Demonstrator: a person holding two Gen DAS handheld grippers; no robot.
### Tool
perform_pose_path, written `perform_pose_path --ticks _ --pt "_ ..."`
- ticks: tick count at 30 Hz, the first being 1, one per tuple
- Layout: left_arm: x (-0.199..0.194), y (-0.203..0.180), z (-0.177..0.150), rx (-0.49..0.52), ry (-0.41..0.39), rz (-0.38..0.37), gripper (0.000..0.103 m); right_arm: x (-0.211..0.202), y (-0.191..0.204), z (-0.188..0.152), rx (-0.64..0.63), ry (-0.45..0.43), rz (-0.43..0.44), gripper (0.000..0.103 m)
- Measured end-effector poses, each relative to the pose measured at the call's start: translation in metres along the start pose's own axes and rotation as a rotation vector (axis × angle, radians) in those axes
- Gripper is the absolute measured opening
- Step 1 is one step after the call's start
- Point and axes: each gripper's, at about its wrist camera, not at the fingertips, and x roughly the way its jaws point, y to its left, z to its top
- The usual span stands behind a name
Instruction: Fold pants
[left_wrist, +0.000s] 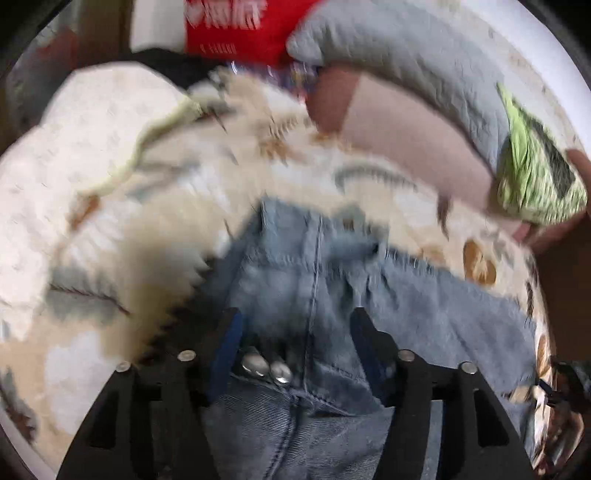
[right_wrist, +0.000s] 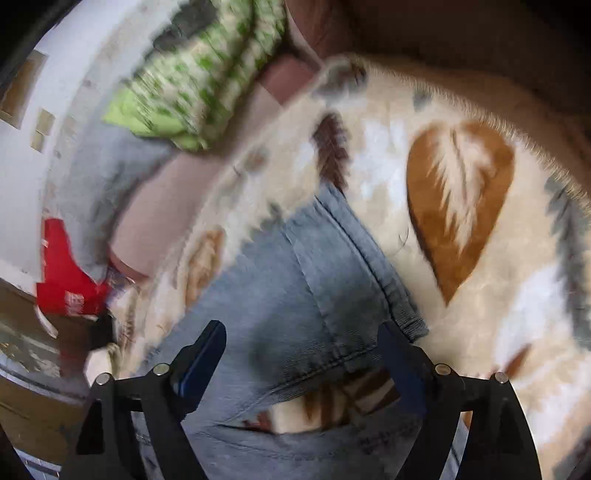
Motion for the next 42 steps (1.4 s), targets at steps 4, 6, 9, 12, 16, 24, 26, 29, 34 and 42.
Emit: perform_pose_path --ticks 4,6,9,12,16,24,26,29,34,42 --pt "0.038 0.004 -0.014 0.069 0.128 0.107 0.068 0.008 -0.003 -0.002 0.011 0.072 -0.058 0.083" --pt "0.026 0.011 -0.001 0.023 0.103 0.069 0.068 -0.007 0.014 0.012 -0.042 0.032 -0.047 0.083" --pt "0.007 0.017 0.032 0.011 0.005 0.045 0.068 -0.012 0.033 0.048 -0.093 -0.002 -0.060 0.083" --pt "0.013 0.024 0.064 -0.020 -0.011 0.024 0.068 0.002 0.037 0.083 -0.094 -0.011 -0.058 0.083" --pt "0.049 0.027 0.092 -0.039 0.037 0.007 0.067 0.034 0.028 0.108 -0.098 0.035 -0.071 0.082" --pt "0.095 0.017 0.109 -0.063 0.099 -0.034 0.042 0.055 0.018 0.113 -0.117 0.072 -0.047 0.082" --pt "0.099 0.015 0.109 -0.052 0.099 -0.022 0.034 0.056 0.017 0.116 -0.111 0.071 -0.045 0.082" --pt "0.107 0.017 0.109 -0.059 0.116 -0.011 0.017 0.057 0.015 0.122 -0.101 0.073 -0.027 0.081" --pt "0.112 0.020 0.109 -0.062 0.125 -0.001 0.010 0.070 0.024 0.131 -0.121 0.097 -0.031 0.058" --pt "0.115 0.017 0.112 -0.033 0.130 0.018 0.006 0.095 0.035 0.135 -0.206 0.130 -0.169 0.026"
